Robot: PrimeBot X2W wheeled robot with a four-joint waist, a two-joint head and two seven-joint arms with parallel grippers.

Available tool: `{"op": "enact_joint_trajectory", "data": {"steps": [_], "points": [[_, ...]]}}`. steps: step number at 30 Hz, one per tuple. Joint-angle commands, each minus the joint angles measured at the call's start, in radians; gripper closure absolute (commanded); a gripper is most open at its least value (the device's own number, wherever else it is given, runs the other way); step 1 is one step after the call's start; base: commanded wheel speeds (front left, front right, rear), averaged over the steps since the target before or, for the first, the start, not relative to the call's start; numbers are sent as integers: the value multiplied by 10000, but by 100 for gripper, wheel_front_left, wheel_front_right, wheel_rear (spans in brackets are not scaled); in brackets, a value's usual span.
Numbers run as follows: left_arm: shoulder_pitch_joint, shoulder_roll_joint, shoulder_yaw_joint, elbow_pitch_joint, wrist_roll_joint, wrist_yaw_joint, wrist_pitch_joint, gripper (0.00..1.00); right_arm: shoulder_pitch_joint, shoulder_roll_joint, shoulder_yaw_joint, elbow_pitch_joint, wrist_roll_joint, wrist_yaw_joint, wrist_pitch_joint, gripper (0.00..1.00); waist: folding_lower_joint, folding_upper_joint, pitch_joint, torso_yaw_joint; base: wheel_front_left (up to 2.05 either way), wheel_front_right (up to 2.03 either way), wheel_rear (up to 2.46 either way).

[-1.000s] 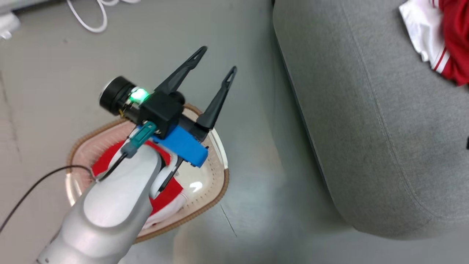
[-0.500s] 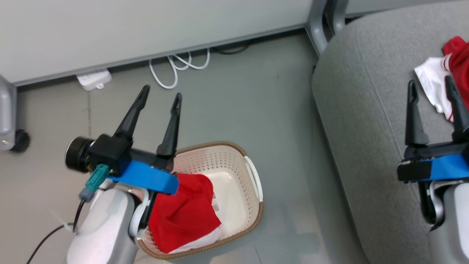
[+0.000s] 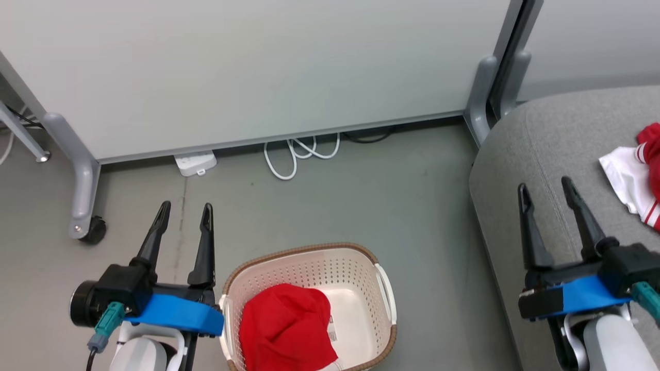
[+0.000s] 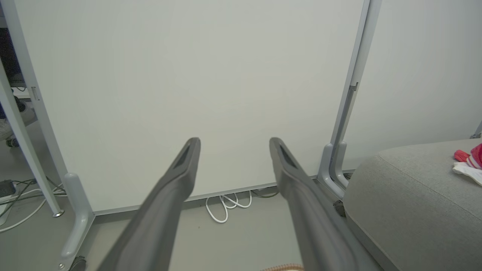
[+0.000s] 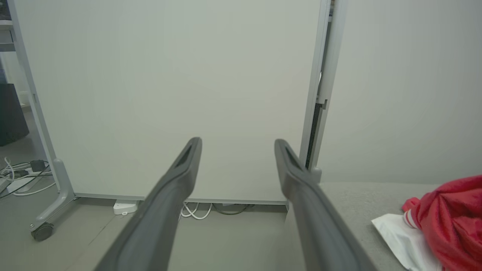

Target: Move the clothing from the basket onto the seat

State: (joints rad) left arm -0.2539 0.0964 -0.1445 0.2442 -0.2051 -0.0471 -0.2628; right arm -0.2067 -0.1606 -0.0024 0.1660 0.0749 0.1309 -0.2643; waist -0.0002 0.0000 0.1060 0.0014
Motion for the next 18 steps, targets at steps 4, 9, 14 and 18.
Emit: {"op": "enact_joint_trajectory", "data": {"steps": [4, 9, 14, 18], "points": [[440, -155, 295, -55, 208, -170, -30, 0, 620, 85, 11, 72, 80, -3, -2, 0, 2, 0, -478, 181, 0, 0, 0], [833, -315, 551, -68, 362, -324, -30, 0, 1188, 205, 68, 132, 127, -3, -2, 0, 2, 0, -743, 232, 0, 0, 0], [1200, -381, 694, -56, 493, -422, -30, 0, 1574, 409, 126, 108, 149, -3, -2, 0, 2, 0, -927, 235, 0, 0, 0], [1383, -412, 766, -7, 531, -487, -30, 0, 1842, 560, 51, 60, 192, -3, -2, 0, 2, 0, -1013, 289, 0, 0, 0]]}}
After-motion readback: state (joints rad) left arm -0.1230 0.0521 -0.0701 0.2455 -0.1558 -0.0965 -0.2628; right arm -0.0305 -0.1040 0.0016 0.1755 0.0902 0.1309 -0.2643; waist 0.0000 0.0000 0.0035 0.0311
